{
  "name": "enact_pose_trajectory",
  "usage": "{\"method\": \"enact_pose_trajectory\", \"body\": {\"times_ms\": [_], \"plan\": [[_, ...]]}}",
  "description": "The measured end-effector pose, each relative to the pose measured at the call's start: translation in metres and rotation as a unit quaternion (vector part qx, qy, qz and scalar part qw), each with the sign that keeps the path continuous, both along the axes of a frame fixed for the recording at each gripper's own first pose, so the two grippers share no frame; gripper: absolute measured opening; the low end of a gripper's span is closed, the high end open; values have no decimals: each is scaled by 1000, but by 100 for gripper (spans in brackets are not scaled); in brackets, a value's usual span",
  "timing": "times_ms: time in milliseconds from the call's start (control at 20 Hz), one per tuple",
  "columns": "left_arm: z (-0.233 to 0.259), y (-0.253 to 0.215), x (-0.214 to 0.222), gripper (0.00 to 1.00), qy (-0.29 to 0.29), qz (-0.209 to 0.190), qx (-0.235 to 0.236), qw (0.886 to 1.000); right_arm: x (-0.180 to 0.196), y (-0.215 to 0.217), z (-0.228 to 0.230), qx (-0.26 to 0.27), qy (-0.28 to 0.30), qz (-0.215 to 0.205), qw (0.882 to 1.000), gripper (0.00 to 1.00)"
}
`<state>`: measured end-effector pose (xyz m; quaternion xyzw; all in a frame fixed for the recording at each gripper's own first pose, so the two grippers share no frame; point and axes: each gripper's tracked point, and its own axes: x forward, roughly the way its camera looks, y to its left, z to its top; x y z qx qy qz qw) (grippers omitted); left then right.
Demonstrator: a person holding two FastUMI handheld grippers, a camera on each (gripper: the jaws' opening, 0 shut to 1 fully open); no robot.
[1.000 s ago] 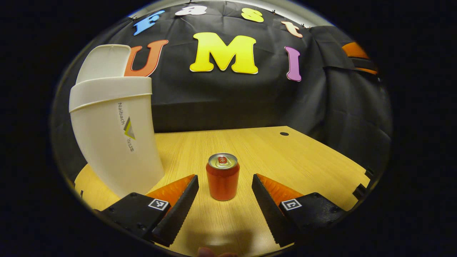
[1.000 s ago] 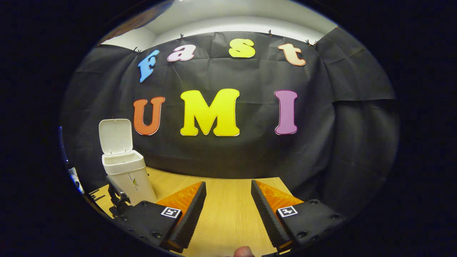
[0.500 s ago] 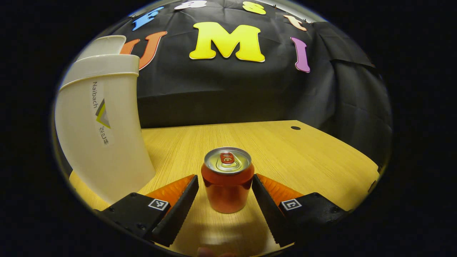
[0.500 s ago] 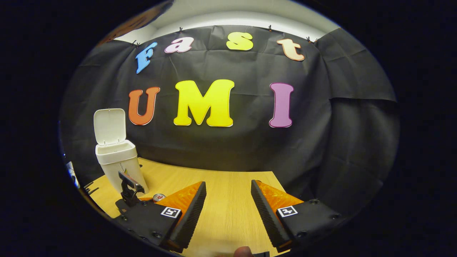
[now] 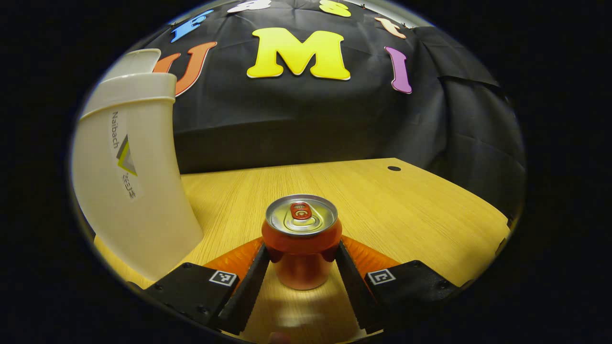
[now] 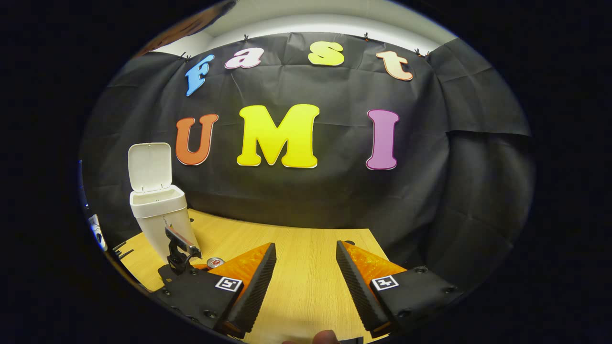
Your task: Press the lid of the desktop garbage bin to open it, pick up the crumpled paper on the desktop and throw it into the bin, then pick up the pop can on the desktop and drop it into the bin, and finally close the garbage bin lid.
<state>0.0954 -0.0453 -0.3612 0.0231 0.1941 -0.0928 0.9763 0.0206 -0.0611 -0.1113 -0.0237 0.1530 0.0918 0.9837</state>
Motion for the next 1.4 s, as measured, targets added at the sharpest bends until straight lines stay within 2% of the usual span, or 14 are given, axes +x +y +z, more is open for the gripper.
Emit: {"method": "enact_pose_trajectory", "body": {"times_ms": [350,550,750,950,1150,1250,1400], "plan": [[122,5,0,82,-48,13,-29,998,2,8,6,24,-16,1,1000,83],[185,30,5,82,-73,39,-6,997,9,19,20,53,-28,7,998,83],[246,70,14,82,-96,92,-15,991,14,22,31,81,-40,2,996,83],[307,142,31,81,-129,176,-5,976,23,21,32,103,-39,-5,994,83],[321,196,43,82,-133,218,22,967,31,25,36,91,-47,-3,995,82],[309,213,46,81,-113,236,37,964,34,31,39,90,-46,0,995,81],[279,230,48,81,-67,260,24,963,39,39,44,86,-50,4,995,83]]}}
